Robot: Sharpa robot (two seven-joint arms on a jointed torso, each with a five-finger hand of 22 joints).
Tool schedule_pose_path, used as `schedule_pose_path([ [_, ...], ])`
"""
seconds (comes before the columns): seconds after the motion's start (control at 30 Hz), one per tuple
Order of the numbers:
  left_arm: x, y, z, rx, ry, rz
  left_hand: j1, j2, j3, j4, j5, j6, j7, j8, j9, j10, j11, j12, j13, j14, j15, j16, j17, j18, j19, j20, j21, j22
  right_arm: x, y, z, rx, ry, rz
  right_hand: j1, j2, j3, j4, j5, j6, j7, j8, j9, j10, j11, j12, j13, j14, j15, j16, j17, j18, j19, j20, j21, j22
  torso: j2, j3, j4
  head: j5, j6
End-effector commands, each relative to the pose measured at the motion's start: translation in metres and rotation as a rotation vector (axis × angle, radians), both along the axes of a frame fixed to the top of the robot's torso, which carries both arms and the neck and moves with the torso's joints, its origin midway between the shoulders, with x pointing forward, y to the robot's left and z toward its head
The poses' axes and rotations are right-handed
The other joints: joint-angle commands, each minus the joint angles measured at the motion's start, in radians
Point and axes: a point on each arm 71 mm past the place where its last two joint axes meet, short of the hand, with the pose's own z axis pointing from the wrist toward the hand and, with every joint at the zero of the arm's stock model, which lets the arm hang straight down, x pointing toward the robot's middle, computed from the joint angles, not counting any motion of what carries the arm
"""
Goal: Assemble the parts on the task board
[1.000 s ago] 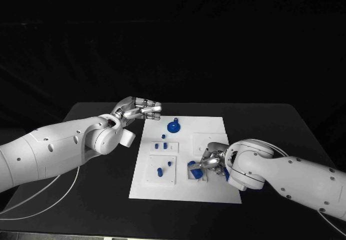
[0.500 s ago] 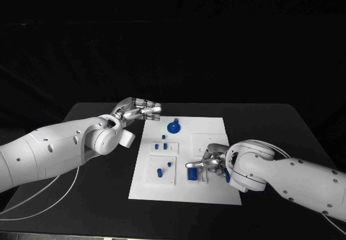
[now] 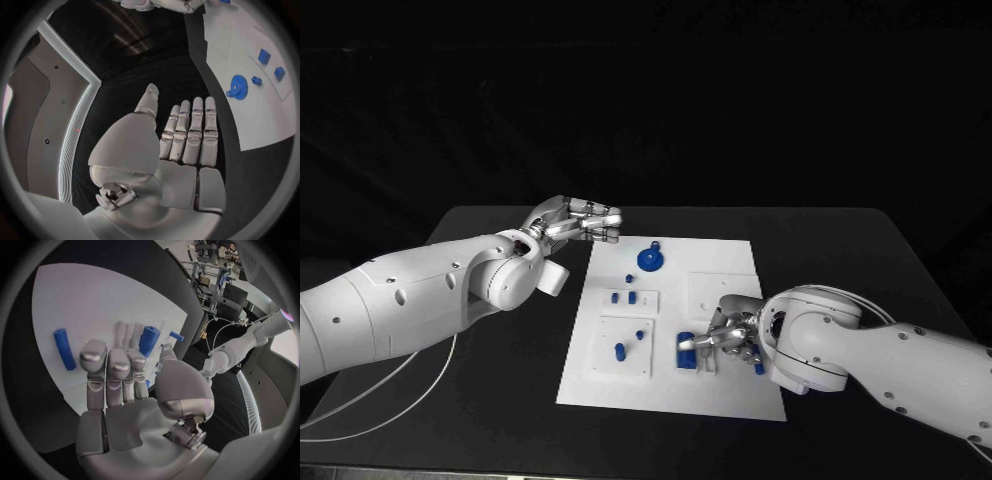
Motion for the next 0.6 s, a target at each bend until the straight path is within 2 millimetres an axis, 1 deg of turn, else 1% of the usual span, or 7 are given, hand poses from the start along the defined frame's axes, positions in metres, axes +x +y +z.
schedule_pose_path([
  [0.03,-0.0003,-0.0012,0.0004,-0.001,-0.001,-0.014,-0.005,-0.004,0.000,0.007,-0.003,-0.002,0.008,-0.001,0.000,-0.008,0.000,-0.002,0.001,-0.007,0.002,-0.004,0.001,0.003,-0.003,0.005,0.007,-0.001,-0.0011,-0.0020,0.0002,-0.020,0.005,0.008,0.013,0.000,0.007,-0.015,0.005,0.002,-0.002,0.000,0.002,0.001,0.002,0.002,0.002,0.007,0.003,-0.001,-0.003,-0.004,0.052,0.000,0.001,0.100,0.000,-0.0005,0.0000,-0.002,0.001],
  [0.13,-0.0002,-0.0010,0.0002,0.001,0.000,-0.013,-0.005,-0.004,0.000,0.007,-0.003,-0.002,0.008,-0.001,0.000,-0.008,0.000,-0.002,0.001,-0.007,0.002,-0.004,0.001,0.003,-0.003,0.005,0.007,-0.001,-0.0003,-0.0043,0.0016,-0.015,-0.005,0.008,0.032,-0.018,0.037,-0.059,0.010,0.000,-0.002,0.000,0.010,-0.003,0.003,0.007,-0.001,0.006,0.003,0.000,-0.008,-0.001,0.051,0.002,-0.002,0.099,0.000,-0.0009,0.0007,-0.002,0.001],
  [0.17,-0.0001,-0.0008,0.0001,0.001,0.000,-0.012,-0.005,-0.004,0.000,0.007,-0.003,-0.002,0.008,-0.001,0.000,-0.008,0.000,-0.002,0.001,-0.007,0.002,-0.004,0.001,0.003,-0.003,0.005,0.007,-0.001,0.0003,-0.0050,0.0021,-0.011,-0.012,0.008,0.058,-0.055,0.101,-0.058,0.013,0.001,0.000,-0.001,0.012,-0.008,0.004,0.011,-0.001,0.003,0.003,-0.004,-0.015,0.000,0.049,0.000,-0.009,0.097,0.000,-0.0008,0.0013,-0.002,0.001],
  [0.2,-0.0001,-0.0007,0.0000,0.002,0.000,-0.012,-0.005,-0.004,0.000,0.007,-0.003,-0.002,0.008,-0.001,0.000,-0.008,0.000,-0.002,0.001,-0.007,0.002,-0.004,0.001,0.003,-0.003,0.005,0.007,-0.001,0.0007,-0.0054,0.0025,-0.009,-0.016,0.009,0.071,-0.080,0.129,-0.053,0.014,0.001,-0.002,0.000,0.011,-0.006,0.003,0.012,-0.001,0.004,0.002,-0.003,-0.015,0.000,0.051,0.001,-0.010,0.098,0.000,-0.0006,0.0014,-0.002,0.001],
  [0.3,0.0000,-0.0006,-0.0001,0.002,0.001,-0.012,-0.005,-0.004,0.000,0.007,-0.003,-0.002,0.008,-0.001,0.000,-0.008,0.000,-0.002,0.001,-0.007,0.002,-0.004,0.001,0.003,-0.003,0.005,0.007,-0.001,0.0014,-0.0062,0.0033,-0.004,-0.025,0.013,0.102,-0.122,0.183,-0.028,0.016,0.004,-0.001,0.000,0.010,-0.007,0.004,0.015,0.000,0.003,0.002,-0.004,-0.018,0.000,0.051,0.001,-0.012,0.098,0.000,-0.0008,0.0014,-0.004,0.001],
  [0.37,0.0000,-0.0004,-0.0003,0.003,0.002,-0.011,-0.005,-0.004,0.000,0.007,-0.003,-0.002,0.008,-0.001,0.000,-0.008,0.000,-0.002,0.001,-0.007,0.002,-0.004,0.001,0.003,-0.003,0.005,0.007,-0.001,0.0012,-0.0062,0.0037,-0.002,-0.027,0.022,0.116,-0.133,0.194,-0.017,0.023,0.007,-0.001,0.000,0.008,-0.006,0.002,0.017,0.000,0.003,0.002,-0.002,-0.017,-0.001,0.051,0.000,-0.010,0.099,0.000,-0.0013,0.0015,-0.004,0.001],
  [0.6,-0.0001,-0.0002,-0.0005,0.004,0.003,-0.011,-0.005,-0.004,0.000,0.007,-0.003,-0.002,0.008,-0.001,0.000,-0.008,0.000,-0.002,0.001,-0.007,0.002,-0.004,0.001,0.003,-0.003,0.005,0.007,-0.001,-0.0017,-0.0023,0.0036,-0.002,-0.008,0.067,0.141,-0.148,0.207,-0.027,0.030,0.014,-0.002,0.000,0.008,-0.005,0.002,0.019,0.001,0.004,0.003,0.000,-0.015,-0.002,0.051,0.001,-0.007,0.099,0.000,-0.0021,0.0003,-0.004,-0.001],
])
